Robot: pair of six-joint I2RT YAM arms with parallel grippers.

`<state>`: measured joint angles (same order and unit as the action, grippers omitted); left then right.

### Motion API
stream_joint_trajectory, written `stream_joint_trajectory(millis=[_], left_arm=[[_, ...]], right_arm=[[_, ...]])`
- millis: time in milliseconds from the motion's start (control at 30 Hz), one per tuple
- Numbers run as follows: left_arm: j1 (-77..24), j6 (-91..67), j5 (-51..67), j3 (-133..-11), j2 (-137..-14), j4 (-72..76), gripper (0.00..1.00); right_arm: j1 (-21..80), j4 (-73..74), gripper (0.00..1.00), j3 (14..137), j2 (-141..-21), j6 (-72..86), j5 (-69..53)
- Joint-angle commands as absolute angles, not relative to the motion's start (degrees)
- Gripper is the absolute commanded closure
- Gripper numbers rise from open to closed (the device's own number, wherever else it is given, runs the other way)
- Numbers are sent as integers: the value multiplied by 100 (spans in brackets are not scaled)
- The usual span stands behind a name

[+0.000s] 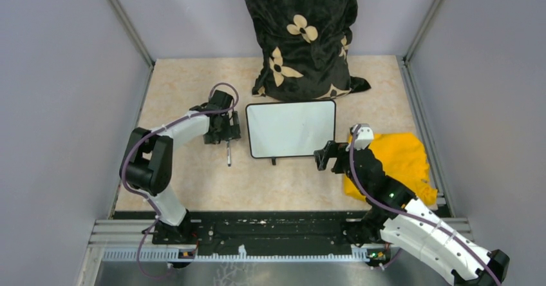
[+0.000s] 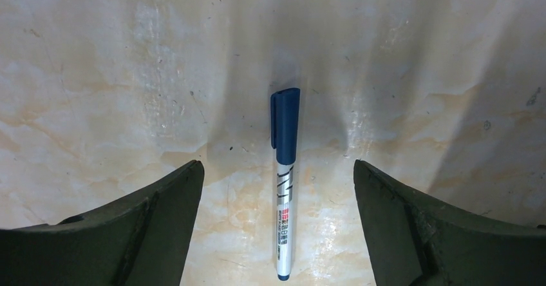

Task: Write a sentence on the whiteboard
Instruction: Open the whiteboard marker at the center of the board.

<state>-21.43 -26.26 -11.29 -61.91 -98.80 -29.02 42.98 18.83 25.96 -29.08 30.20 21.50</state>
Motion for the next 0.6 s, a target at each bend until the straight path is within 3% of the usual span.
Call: stream_joint_trajectory(millis=[0,567], left_arm=[[-2082,-2630,-1008,-6219,-9976,-3014,10],[-2083,-2594,-1260,-6092,-10283,-3172,35]], right_arm=[[4258,1532,4,2731,-2866,2858,1967],[4261,1629,5,2724,-2811,2863,2132]])
